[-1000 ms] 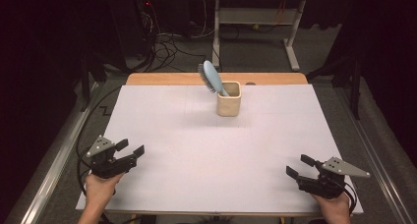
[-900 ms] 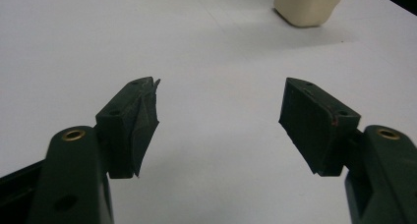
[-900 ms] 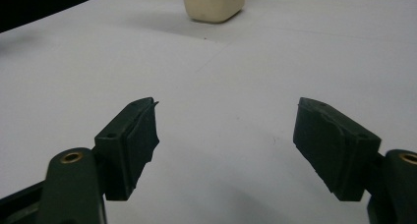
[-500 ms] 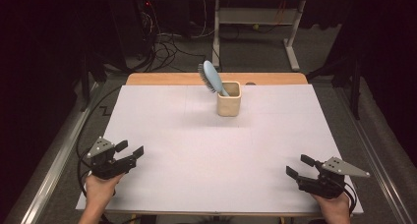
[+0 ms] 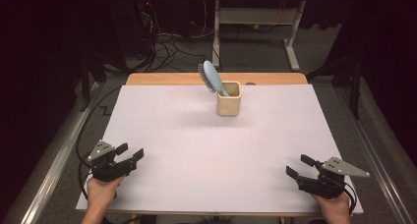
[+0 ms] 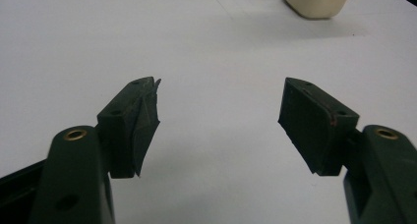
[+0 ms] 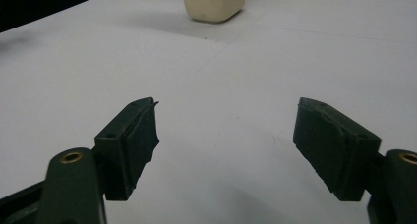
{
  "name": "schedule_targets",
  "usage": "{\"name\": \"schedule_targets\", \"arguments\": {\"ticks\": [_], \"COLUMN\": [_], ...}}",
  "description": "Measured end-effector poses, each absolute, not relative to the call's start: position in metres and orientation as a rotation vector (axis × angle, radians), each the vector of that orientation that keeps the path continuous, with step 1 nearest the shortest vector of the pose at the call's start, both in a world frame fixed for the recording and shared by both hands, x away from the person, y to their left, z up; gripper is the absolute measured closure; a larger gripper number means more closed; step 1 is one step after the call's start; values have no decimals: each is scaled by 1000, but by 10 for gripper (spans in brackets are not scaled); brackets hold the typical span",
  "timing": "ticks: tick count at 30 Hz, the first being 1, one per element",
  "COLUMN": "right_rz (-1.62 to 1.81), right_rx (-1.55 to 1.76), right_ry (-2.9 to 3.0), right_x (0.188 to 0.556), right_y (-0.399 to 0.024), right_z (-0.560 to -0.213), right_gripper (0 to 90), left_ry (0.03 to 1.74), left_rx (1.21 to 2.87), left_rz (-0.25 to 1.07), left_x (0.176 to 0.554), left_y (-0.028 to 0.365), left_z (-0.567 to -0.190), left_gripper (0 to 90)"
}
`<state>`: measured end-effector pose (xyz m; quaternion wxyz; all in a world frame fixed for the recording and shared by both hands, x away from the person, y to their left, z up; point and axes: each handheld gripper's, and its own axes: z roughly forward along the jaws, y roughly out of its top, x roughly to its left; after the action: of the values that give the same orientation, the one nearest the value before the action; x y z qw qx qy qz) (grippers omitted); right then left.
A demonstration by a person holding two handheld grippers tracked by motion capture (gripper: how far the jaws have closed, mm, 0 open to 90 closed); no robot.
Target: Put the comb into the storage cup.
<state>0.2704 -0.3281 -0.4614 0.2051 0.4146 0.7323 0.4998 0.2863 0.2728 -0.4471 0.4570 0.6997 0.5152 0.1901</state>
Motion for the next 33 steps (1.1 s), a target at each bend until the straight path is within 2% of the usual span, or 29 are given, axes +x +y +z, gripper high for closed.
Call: {"name": "schedule_targets", "arguments": {"ticks": [33], "right_rz": [1395], "right_rx": [1156], "right_ry": [2041], "right_x": [270], "right_y": [-328], "right_z": [-461], "right_gripper": [251], "left_ry": [1301], "left_rx": [1693], "left_rz": [457], "left_x": [274], "left_y": [274], "left_z": [-462], "left_gripper": [312]}}
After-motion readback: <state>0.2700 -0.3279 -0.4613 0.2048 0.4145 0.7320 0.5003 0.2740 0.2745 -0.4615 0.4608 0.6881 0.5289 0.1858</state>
